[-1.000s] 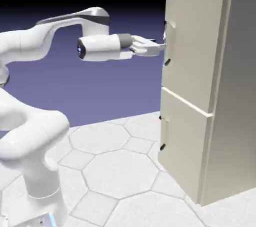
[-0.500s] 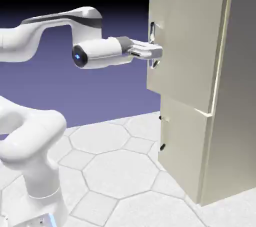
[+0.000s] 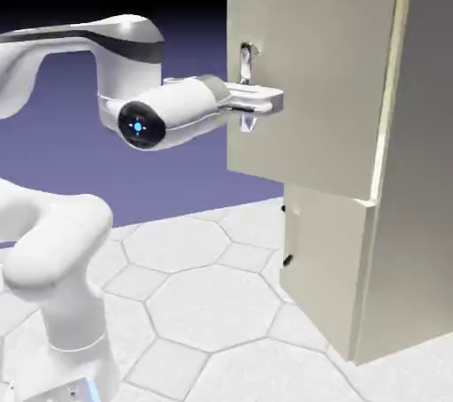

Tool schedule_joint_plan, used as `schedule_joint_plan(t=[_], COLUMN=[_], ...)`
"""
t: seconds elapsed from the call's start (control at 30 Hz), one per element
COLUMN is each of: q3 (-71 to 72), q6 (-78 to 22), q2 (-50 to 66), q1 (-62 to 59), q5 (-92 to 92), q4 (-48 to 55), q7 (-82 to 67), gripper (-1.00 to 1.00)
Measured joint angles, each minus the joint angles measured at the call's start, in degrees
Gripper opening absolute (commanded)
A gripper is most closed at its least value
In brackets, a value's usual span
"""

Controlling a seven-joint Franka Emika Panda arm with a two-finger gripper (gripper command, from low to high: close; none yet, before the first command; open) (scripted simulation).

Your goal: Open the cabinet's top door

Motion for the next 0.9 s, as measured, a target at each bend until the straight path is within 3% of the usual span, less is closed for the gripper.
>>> schedule_joint_plan(t=[0.3,0.9], q3=[-18.62,-45.76], q6=[-21.04,-63.9], q2=[13.15,50.35], q1=[2.94,18.68], q5=[-17.33,-31.95], q4=[8.68,42.38], q7=[-5.21,-19.38], gripper=[-1.0,-1.0])
